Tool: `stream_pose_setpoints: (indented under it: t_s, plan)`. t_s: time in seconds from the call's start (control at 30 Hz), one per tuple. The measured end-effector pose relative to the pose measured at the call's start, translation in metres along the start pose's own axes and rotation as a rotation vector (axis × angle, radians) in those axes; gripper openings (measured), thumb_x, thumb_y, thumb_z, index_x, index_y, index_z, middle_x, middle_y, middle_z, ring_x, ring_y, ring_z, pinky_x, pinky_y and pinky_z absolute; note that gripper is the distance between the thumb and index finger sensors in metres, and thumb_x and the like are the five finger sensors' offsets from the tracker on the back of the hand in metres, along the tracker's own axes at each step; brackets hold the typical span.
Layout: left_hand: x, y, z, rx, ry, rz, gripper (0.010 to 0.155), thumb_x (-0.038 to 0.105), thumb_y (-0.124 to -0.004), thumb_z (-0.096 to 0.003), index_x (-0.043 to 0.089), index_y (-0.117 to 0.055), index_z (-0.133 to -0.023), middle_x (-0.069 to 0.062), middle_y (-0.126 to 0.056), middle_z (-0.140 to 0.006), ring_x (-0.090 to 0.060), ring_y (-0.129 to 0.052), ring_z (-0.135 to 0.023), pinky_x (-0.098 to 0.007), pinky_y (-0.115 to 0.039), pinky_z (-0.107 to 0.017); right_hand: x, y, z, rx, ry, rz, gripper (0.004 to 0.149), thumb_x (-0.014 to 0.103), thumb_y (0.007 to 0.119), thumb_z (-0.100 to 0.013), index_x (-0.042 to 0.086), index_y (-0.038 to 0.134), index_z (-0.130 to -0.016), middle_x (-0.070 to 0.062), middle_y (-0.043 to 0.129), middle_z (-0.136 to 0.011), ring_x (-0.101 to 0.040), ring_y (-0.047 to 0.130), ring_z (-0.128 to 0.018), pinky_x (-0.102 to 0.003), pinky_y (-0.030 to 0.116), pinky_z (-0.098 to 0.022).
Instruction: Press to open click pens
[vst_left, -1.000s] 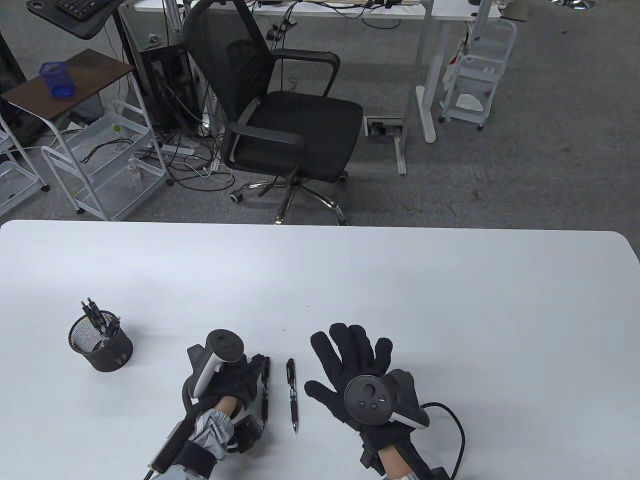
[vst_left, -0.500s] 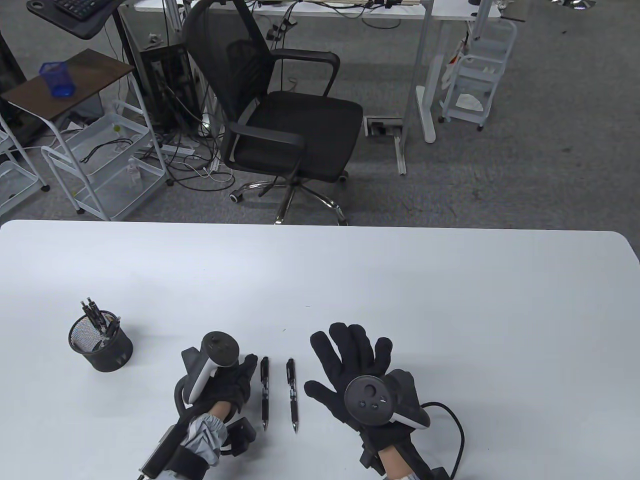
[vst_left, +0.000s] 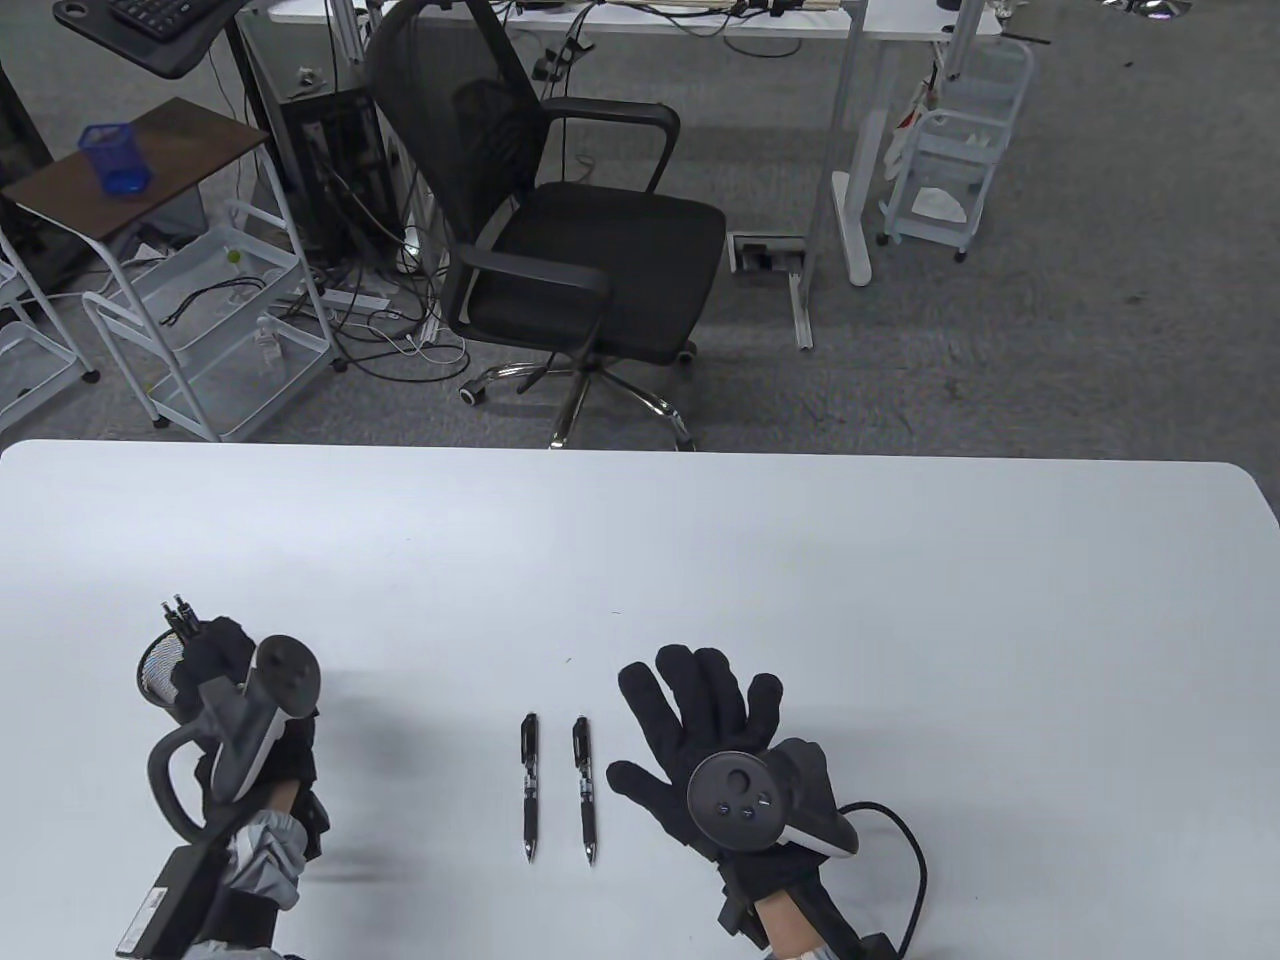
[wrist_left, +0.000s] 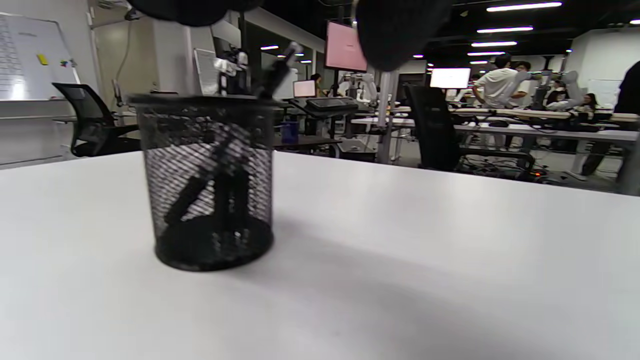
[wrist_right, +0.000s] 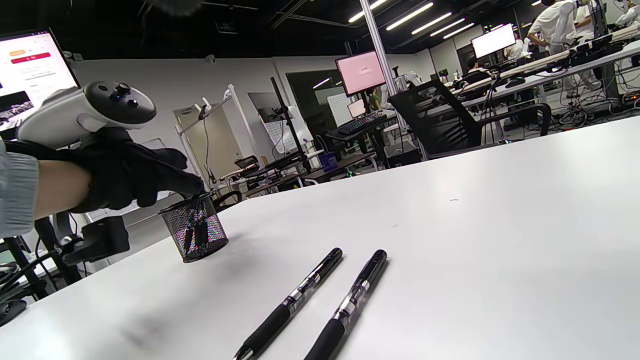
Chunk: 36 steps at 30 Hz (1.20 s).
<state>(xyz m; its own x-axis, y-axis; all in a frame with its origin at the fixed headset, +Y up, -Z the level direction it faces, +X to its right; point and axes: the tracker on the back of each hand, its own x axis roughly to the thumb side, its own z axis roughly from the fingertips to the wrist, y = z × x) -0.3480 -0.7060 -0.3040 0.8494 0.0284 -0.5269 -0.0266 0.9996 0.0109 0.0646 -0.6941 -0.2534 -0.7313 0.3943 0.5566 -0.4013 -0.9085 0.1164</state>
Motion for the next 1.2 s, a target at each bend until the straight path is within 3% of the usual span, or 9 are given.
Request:
stream_pose_setpoints:
  t_s: [0.2, 0.5, 1.2]
  plan:
    - [-0.018, 0.003, -0.018, -0.001, -0.028, 0.030, 0.066, 0.039, -0.076, -0.0666, 0.016, -0.043, -0.119, -0.016, -0.047, -0.119, -0.039, -0.055, -0.110, -0.050, -0.055, -0.084, -0.001, 0.000, 0.000, 0.005, 0.006, 0.002, 0.076, 0.052, 0.053, -0.066, 0.015, 0.018, -0.123, -0.027, 0.004, -0.123, -0.059, 0.007, -0.107, -0.082, 0.000, -0.059]
    - [-0.021, -0.005, -0.028, -0.009, -0.021, 0.049, 0.054, 0.040, -0.076, -0.0665, 0.024, -0.059, -0.115, -0.007, -0.057, -0.117, -0.032, -0.060, -0.109, -0.048, -0.055, -0.085, -0.002, 0.000, -0.001, 0.012, 0.013, 0.003, 0.076, 0.052, 0.053, -0.066, 0.015, 0.018, -0.123, -0.027, 0.004, -0.123, -0.059, 0.007, -0.107, -0.082, 0.000, -0.059]
    - [-0.019, -0.009, -0.034, -0.008, 0.046, 0.057, 0.045, 0.036, -0.071, -0.0690, 0.021, -0.067, -0.111, -0.013, -0.057, -0.115, -0.034, -0.062, -0.106, -0.050, -0.055, -0.083, -0.002, -0.001, -0.001, 0.008, 0.018, 0.002, 0.076, 0.052, 0.053, -0.066, 0.015, 0.019, -0.123, -0.027, 0.004, -0.123, -0.059, 0.006, -0.107, -0.082, -0.001, -0.059]
